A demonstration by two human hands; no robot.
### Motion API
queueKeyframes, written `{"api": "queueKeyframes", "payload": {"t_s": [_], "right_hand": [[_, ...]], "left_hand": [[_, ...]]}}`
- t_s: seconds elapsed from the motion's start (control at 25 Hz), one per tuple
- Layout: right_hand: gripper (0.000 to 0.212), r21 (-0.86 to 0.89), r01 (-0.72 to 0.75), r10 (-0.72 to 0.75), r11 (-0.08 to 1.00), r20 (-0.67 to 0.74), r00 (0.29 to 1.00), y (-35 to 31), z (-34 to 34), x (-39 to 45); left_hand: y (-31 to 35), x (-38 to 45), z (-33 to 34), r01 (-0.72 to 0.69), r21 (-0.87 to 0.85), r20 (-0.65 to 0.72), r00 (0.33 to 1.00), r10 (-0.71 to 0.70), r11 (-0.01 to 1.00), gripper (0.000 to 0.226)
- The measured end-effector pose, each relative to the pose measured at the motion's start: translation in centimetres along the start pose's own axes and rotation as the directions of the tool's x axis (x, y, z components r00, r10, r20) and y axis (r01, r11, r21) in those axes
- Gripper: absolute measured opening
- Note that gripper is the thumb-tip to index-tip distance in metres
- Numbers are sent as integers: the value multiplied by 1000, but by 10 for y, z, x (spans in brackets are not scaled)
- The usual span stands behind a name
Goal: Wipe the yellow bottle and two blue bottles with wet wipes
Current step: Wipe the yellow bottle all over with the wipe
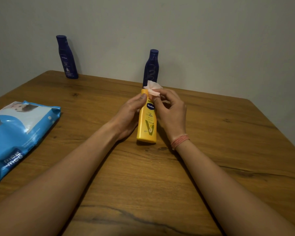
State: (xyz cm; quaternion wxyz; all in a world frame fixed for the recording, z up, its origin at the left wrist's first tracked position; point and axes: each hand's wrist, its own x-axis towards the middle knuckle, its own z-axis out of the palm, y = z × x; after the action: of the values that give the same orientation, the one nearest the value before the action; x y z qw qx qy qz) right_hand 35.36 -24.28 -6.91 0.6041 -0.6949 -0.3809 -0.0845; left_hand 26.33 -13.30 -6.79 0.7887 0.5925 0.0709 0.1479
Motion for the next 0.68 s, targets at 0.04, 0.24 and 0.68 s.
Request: {"api": "queueKeyframes", "payload": {"t_s": [0.04, 0.24, 0.68], "right_hand": [[22, -1, 48, -48, 999, 7, 999, -2, 2, -1], [22, 0, -126, 126, 992, -50, 991, 5, -2, 3], [22, -15, -41, 41, 999, -11, 999, 6, -3, 4]], "left_hand": [[-1, 1, 0, -7, -7, 5, 1000, 7, 1000, 38], [-3, 3, -1, -13, -28, -39, 999, 11, 1000, 32], [-4, 4, -3, 4, 12, -66, 998, -4, 1000, 36]]}}
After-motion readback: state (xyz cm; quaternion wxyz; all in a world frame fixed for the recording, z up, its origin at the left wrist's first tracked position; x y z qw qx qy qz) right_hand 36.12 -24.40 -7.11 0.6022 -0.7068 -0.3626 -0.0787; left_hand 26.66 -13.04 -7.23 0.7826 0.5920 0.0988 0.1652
